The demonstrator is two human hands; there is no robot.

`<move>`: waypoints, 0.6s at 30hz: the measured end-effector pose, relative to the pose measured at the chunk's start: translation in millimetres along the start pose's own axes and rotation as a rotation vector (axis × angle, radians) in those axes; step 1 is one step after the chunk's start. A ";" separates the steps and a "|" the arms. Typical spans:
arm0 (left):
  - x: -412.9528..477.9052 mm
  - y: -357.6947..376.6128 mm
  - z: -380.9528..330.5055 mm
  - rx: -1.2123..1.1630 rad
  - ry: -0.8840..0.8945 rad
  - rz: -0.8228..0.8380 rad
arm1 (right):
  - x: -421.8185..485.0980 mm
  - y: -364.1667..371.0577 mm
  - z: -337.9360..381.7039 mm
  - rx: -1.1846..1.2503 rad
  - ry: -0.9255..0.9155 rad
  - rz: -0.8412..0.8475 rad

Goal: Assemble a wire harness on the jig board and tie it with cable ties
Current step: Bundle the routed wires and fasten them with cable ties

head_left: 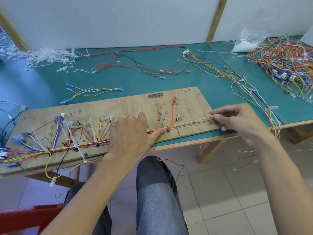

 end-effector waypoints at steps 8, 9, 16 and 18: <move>0.8 0.5 0.3 -0.027 0.007 -0.010 | 15.4 -7.5 4.5 0.122 0.209 0.006; 1.0 1.0 0.3 -0.027 0.004 -0.012 | 14.7 -7.2 4.2 0.094 0.169 0.015; 1.4 2.2 1.7 -0.070 -0.017 -0.032 | -0.9 -7.2 -7.8 -0.193 -0.134 -0.157; 1.6 2.2 0.8 -0.049 -0.011 -0.013 | -5.8 -4.8 -8.0 -0.175 -0.149 -0.184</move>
Point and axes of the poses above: each hand's wrist, its own x-axis towards the middle knuckle, its own y-axis out of the palm, z = x × y, the point moved 3 cm from there along x, towards the middle knuckle, and after that the axes turned 14 degrees about x, right-handed, at the moved point
